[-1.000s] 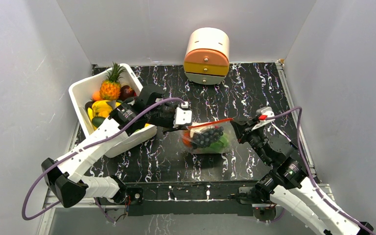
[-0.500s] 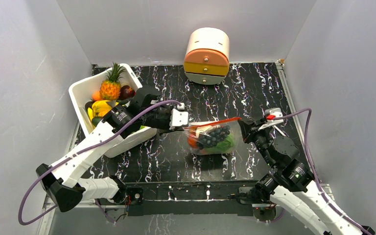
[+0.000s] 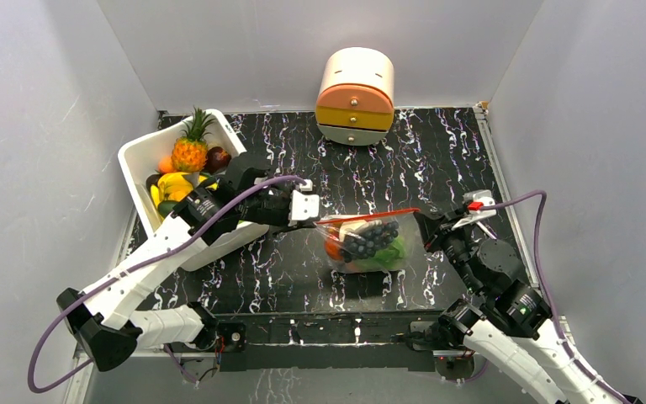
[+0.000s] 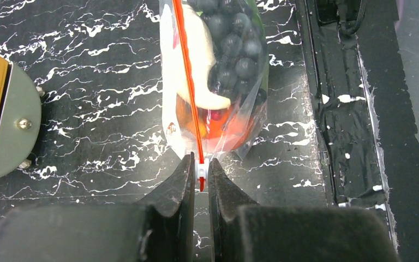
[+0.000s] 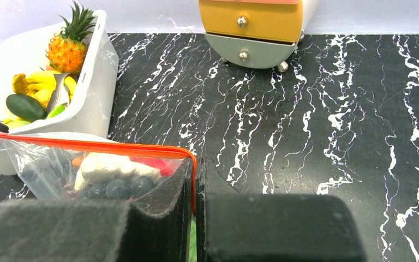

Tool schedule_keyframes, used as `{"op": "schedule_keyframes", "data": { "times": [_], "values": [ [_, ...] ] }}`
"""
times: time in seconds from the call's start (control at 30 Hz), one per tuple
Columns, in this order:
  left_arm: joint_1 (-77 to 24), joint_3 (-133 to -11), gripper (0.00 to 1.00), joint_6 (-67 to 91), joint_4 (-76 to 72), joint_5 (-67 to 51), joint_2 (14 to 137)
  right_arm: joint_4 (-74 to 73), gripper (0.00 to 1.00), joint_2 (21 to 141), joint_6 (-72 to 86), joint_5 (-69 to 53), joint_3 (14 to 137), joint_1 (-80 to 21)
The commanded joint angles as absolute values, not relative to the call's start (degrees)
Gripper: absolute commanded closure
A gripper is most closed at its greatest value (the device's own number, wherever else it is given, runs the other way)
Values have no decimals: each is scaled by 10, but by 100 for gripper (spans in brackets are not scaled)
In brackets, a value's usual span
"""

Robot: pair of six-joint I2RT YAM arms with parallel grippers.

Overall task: Place the food in the zip-top bag and seal the zipper
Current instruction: Zip the zipper food storage bag, then place the zipper food storage bag at the center of the board.

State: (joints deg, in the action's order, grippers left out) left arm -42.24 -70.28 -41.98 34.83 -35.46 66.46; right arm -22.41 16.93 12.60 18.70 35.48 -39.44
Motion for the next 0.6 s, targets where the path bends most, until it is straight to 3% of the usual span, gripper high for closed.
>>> {"op": "schedule_keyframes", "data": {
  "times": [0.0,0.13,0.33,0.57],
  "values": [
    [-415,-694,100,-373,348,-371,627,-213,100,141,135,251,404,-385],
    [-415,-704,100,-324,320,-438,628,-245,100,122,197,201,438,-385],
    [-414,-644,100,-238,238,-443,623,-288,100,120,253,192,440,-385],
    [-411,-635,100,-185,231,-337,690,-255,100,220,229,210,403,-385]
  ]
}}
